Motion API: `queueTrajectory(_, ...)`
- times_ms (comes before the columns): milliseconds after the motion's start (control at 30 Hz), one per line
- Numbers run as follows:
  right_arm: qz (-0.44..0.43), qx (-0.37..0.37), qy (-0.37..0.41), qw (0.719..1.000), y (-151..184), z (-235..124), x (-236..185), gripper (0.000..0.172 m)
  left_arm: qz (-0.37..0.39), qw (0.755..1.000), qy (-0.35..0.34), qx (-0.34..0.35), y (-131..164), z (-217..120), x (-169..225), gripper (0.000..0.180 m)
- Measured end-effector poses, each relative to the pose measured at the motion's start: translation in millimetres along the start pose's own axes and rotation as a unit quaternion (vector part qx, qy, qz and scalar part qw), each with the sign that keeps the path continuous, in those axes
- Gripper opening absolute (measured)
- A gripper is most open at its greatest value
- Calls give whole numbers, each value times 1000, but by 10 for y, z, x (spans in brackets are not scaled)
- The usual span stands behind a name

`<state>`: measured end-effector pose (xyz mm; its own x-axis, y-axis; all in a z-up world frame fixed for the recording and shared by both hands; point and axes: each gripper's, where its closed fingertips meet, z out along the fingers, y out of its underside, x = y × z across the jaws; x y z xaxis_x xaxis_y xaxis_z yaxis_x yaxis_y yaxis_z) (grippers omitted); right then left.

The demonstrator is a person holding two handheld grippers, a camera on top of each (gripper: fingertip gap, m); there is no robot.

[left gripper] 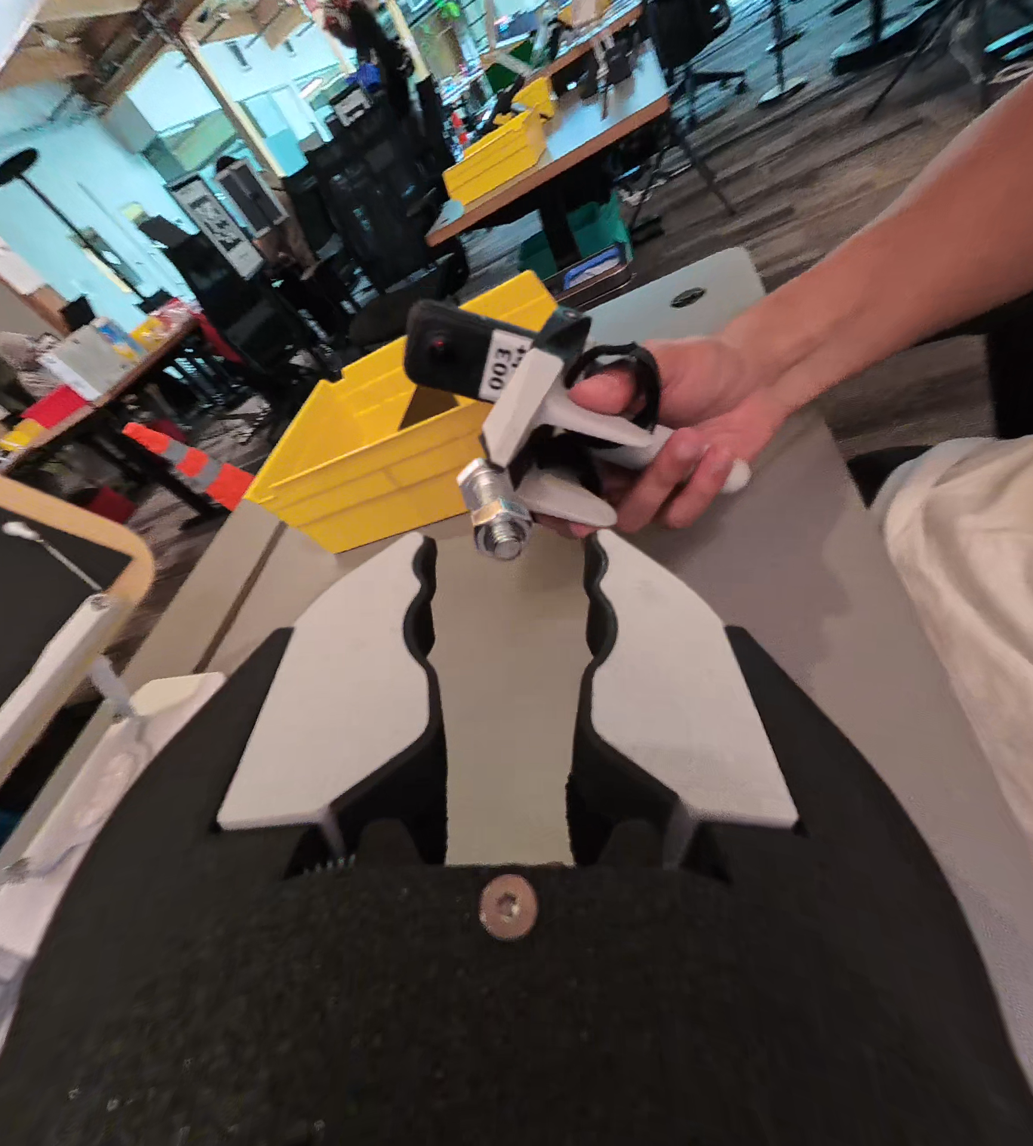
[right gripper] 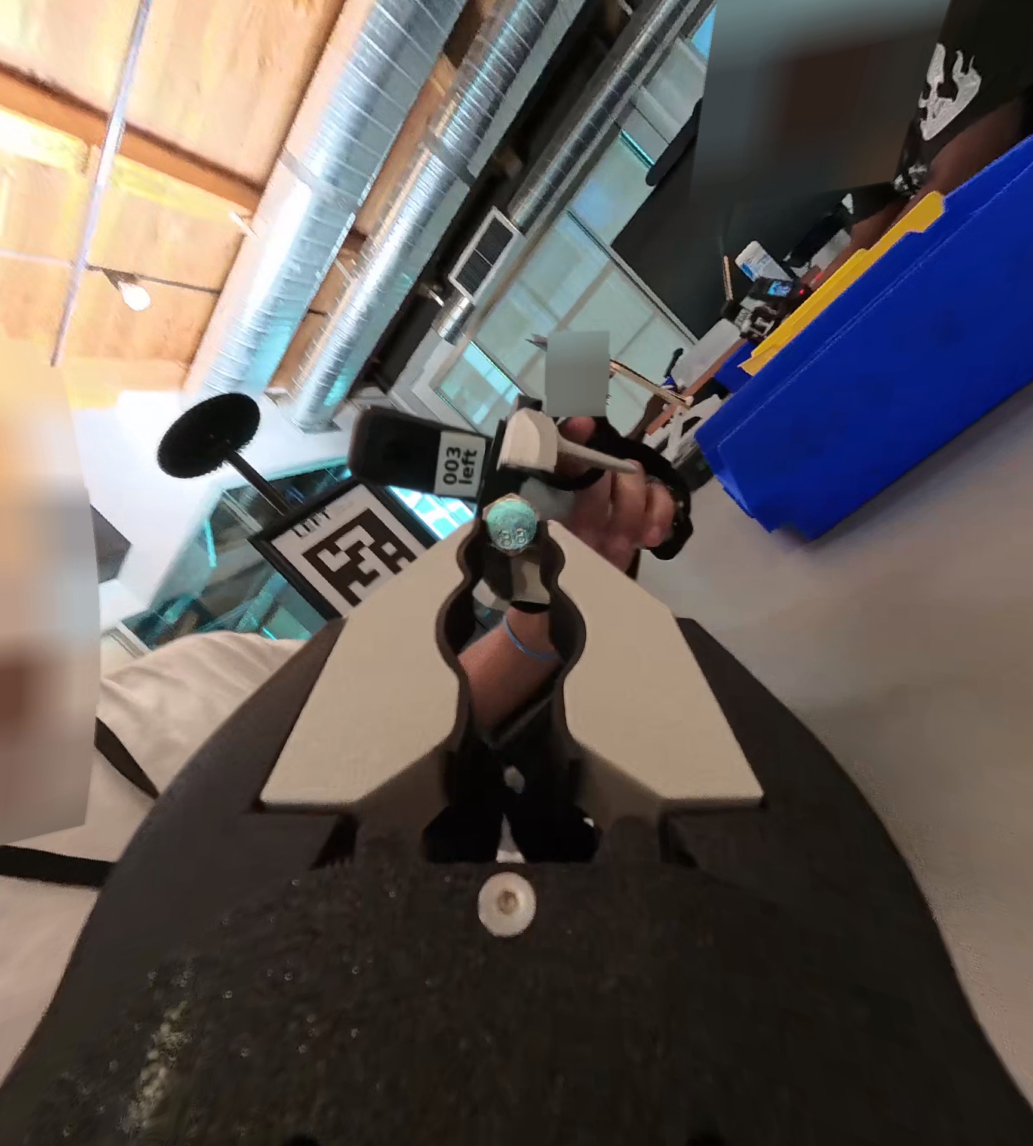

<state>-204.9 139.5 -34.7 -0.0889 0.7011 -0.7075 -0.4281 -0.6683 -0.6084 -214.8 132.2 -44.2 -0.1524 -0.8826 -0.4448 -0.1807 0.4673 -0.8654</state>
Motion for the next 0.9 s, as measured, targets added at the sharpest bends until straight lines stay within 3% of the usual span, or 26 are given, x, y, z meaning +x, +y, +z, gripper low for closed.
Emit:
queueTrajectory(133,57,31,-24,998,-3,49,1,16,9,1000,-14,-5,11,16,-1,28)
queueTrajectory(267,34,12,-13,999,55,90,-3,16,-1,1000,-28,7,-53,-33,-30,18)
queueTrajectory(333,10,5,-4,1000,63,88,-5,16,-60,998,-21,3,-58,-35,-21,18)
queueTrajectory(400,-35,-2,17,999,62,78,19,17,-167,986,1,-13,-21,-27,-19,18)
queueTrajectory(433,-67,-4,26,997,58,78,14,17,-239,971,20,-14,-20,-27,-13,18)
queueTrajectory(500,-151,-8,36,988,58,99,-42,17,-389,918,80,7,-76,-48,6,17)
queueTrajectory(600,-276,-19,63,959,90,142,-78,17,-584,789,181,65,-167,-113,-4,17)
queueTrajectory(667,-286,-20,71,955,90,134,-50,17,-650,722,221,91,-138,-115,-5,17)
queueTrajectory(700,-273,-16,67,959,80,126,-45,17,-655,711,233,103,-134,-114,-8,18)
queueTrajectory(733,-263,-11,67,962,59,117,-36,16,-644,720,235,109,-126,-108,-16,19)
queueTrajectory(767,-256,-5,67,964,36,105,-33,17,-622,743,224,104,-96,-87,-30,30)
queueTrajectory(833,-240,5,61,969,-4,78,-46,16,-558,812,156,67,48,-22,-103,72)
queueTrajectory(900,-218,17,57,974,-44,49,-45,17,-454,884,94,58,96,-23,-181,77)
